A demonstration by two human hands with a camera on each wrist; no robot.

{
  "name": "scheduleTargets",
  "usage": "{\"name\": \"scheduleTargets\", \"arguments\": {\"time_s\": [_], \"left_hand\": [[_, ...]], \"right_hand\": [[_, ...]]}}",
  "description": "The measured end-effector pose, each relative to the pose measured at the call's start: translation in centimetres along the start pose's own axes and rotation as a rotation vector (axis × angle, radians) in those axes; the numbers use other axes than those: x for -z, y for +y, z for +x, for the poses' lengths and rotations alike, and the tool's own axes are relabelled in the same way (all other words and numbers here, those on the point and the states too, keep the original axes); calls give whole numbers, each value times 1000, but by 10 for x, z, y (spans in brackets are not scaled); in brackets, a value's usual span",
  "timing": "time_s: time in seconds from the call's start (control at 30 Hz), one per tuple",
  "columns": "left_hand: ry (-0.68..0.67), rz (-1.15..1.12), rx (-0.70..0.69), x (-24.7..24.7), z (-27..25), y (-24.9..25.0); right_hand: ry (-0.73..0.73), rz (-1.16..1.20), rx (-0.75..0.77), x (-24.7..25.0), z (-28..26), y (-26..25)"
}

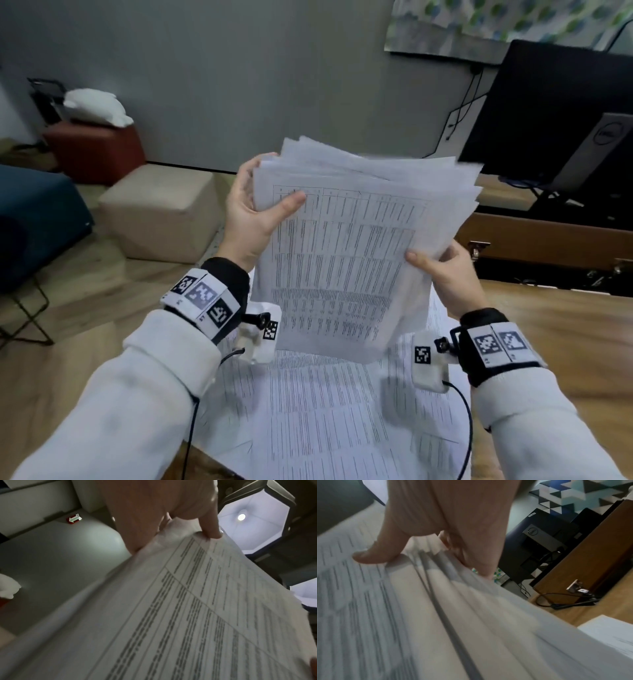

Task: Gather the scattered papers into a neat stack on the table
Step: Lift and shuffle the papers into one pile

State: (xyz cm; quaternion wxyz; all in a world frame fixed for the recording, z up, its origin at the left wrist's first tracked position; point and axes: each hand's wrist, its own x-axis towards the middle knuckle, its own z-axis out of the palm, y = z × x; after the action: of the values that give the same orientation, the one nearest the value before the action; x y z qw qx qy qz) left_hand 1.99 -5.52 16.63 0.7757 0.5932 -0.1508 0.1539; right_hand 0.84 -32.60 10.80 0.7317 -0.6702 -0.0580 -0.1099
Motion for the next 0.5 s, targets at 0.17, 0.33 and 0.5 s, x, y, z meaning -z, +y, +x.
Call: {"name": "scheduleTargets", "arguments": {"time_s": [0.17, 0.33, 0.5], "left_hand": [[-94, 71, -24, -16, 4, 13], [36, 100, -91, -21, 14, 19], [146, 43, -131, -17, 16, 15]], "right_hand": [[-41, -48, 28, -12, -4, -5], [-39, -67, 149, -18, 5, -36], [-15, -48, 82, -19, 5, -18]]}}
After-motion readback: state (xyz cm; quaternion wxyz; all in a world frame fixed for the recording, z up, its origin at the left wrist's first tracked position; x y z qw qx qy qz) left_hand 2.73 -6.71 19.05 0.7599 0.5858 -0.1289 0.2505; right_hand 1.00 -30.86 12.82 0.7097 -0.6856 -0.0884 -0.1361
